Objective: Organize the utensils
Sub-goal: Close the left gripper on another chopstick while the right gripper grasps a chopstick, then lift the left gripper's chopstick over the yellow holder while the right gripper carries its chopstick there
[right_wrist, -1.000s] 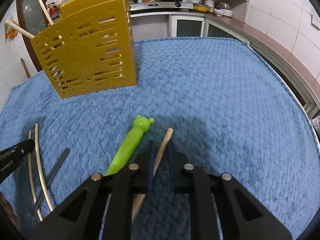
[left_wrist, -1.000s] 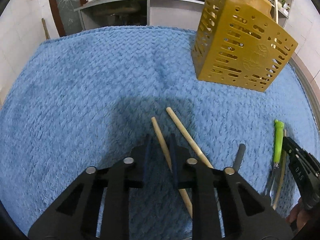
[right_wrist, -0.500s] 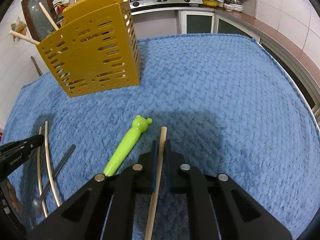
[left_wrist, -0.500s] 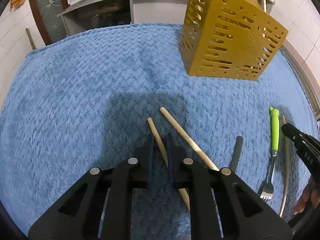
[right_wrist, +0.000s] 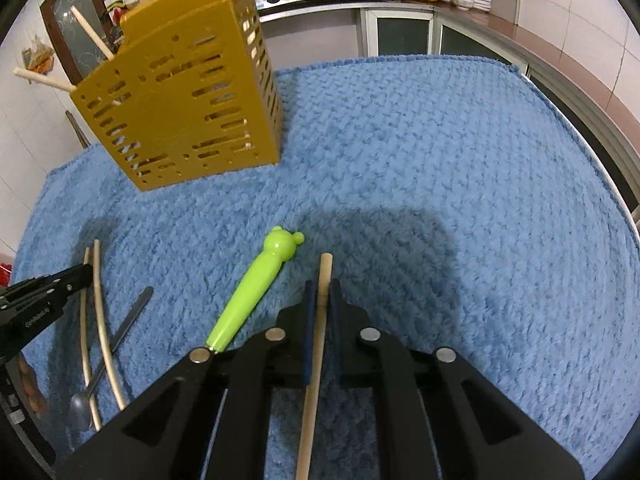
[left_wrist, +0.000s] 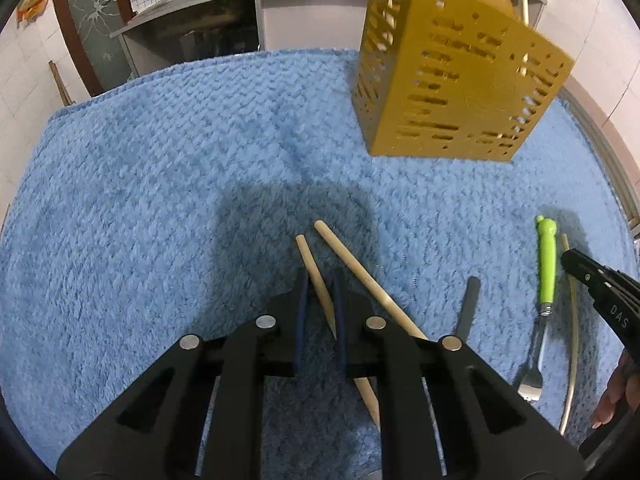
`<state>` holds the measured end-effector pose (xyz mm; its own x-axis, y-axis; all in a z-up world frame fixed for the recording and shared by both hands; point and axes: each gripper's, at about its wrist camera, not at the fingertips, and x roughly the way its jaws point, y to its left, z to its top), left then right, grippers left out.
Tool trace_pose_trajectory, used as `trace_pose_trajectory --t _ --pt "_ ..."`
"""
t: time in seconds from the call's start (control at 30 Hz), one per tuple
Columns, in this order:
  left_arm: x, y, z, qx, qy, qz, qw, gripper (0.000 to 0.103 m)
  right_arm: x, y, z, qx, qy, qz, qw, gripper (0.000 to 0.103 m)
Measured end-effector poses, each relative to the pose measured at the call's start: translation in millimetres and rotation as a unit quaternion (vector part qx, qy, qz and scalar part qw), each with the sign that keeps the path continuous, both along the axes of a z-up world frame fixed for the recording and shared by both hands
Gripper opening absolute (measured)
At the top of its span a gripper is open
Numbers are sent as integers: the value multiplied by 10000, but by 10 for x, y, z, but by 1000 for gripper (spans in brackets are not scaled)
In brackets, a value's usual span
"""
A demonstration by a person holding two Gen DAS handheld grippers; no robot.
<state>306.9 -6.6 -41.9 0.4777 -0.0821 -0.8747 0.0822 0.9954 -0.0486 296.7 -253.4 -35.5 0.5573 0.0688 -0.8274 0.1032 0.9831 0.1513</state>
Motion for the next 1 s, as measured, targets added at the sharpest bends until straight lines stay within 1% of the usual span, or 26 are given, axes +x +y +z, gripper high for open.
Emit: trace_pose_trajectory --t 0.07,0.27,0.53,0.7,0.87,1.0 --pt "-27 26 64 -103 -82 20 9999 10 -37 -34 62 42 -97 -25 9999 7" --pt "-173 17 325 -169 -457 -57 9988 10 -138 -120 273 209 -414 -79 9989 7" --pt "-325 87 621 -272 -977 -100 9948 9 -363 -163 600 348 -1048 -19 9939 6" --pt "-465 114 910 -226 -1454 -121 9890 7 -496 -169 827 367 -1486 30 9882 6" --pt "-553 137 1148 -341 -1751 -130 9839 5 -558 -149 952 345 -1691 62 9850 6" --pt "-614 117 1289 -300 -2014 -187 9789 4 -589 -120 1070 251 -1859 99 9822 6"
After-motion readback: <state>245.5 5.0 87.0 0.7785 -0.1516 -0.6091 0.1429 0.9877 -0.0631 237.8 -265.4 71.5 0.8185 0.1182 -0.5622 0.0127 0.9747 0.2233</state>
